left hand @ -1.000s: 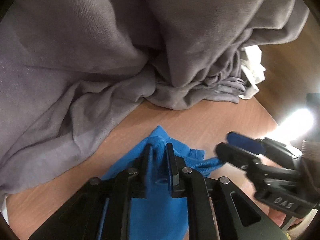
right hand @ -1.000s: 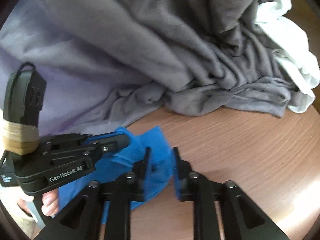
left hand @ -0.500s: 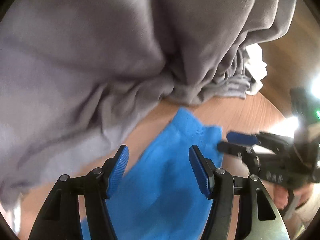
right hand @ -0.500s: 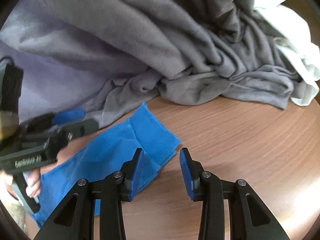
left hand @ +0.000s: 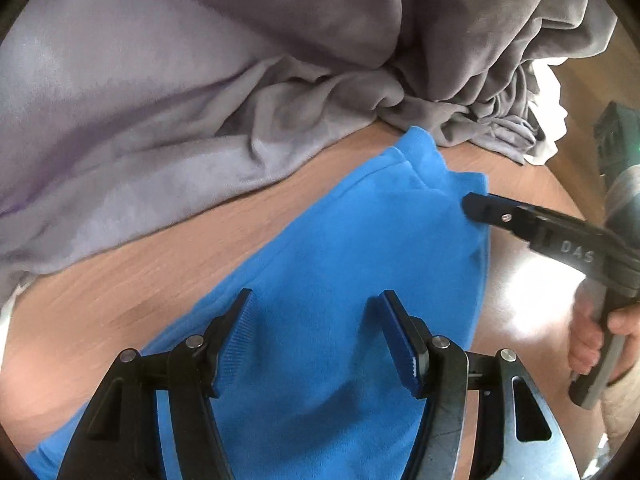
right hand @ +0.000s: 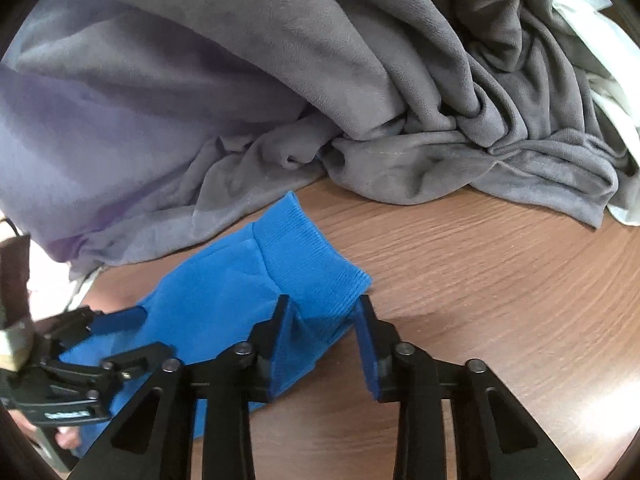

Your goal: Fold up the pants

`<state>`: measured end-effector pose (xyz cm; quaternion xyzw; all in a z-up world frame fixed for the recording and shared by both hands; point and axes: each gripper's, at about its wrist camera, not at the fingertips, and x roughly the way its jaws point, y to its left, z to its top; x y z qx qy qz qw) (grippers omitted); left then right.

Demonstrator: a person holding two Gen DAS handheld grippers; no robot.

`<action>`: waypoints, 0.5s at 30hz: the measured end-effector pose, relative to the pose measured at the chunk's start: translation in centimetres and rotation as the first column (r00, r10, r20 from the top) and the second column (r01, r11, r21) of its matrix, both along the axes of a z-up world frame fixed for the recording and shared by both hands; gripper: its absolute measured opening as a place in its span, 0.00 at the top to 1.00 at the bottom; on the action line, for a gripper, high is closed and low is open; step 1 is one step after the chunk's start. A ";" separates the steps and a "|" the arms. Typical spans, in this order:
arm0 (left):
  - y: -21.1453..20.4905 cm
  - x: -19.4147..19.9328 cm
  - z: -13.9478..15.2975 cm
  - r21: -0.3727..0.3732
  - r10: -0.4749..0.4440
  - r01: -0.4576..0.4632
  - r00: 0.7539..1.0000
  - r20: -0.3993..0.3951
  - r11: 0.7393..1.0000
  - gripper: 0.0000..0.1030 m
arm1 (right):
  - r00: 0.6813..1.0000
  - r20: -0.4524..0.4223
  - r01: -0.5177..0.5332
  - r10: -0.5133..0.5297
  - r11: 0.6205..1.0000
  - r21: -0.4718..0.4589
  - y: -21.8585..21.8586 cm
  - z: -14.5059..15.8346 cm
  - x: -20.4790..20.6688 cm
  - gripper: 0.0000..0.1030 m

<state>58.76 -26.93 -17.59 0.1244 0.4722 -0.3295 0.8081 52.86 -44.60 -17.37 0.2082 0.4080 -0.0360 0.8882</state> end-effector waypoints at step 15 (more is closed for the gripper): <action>-4.3 -4.5 0.4 -0.106 -0.133 0.121 0.984 -0.118 0.987 0.28 | 0.988 -0.034 0.143 -0.150 0.976 -0.164 -0.4 2.3 -8.7 0.89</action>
